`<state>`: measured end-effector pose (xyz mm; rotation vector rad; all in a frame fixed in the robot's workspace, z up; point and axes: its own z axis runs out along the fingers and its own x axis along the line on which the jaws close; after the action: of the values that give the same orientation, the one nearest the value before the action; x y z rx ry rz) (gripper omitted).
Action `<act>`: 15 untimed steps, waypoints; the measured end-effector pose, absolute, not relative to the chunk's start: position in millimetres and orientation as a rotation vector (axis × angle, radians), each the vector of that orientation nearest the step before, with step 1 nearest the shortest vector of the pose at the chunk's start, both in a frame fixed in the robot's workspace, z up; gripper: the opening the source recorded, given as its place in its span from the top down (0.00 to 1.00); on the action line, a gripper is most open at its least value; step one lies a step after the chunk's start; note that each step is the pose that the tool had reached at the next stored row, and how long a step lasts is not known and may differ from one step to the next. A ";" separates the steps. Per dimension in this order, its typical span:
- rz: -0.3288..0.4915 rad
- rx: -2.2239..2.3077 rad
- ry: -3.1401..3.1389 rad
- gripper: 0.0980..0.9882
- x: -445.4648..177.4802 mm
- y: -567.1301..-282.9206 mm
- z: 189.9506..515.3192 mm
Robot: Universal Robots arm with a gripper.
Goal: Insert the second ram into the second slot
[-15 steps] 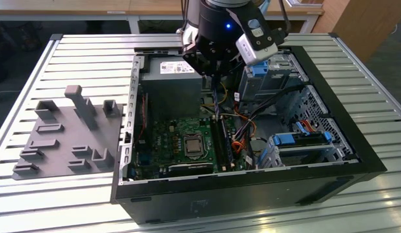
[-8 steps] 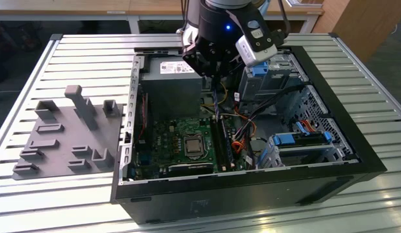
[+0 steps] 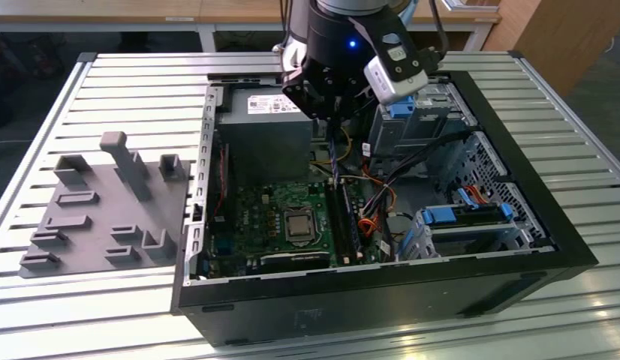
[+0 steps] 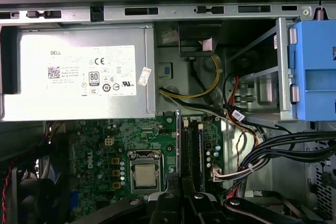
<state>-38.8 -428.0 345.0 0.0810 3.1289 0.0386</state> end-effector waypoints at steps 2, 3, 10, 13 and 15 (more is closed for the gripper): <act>0.039 0.081 3.129 0.96 -38.8 -428.0 344.6; 0.039 0.081 3.129 0.96 -38.8 -428.0 344.4; 0.039 0.081 3.129 0.96 -38.8 -428.0 342.8; 0.039 0.081 3.129 0.96 -38.8 -428.0 342.2; 0.039 0.081 3.129 0.96 -38.8 -428.0 341.8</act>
<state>-38.8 -428.0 341.8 0.0810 3.1288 0.0387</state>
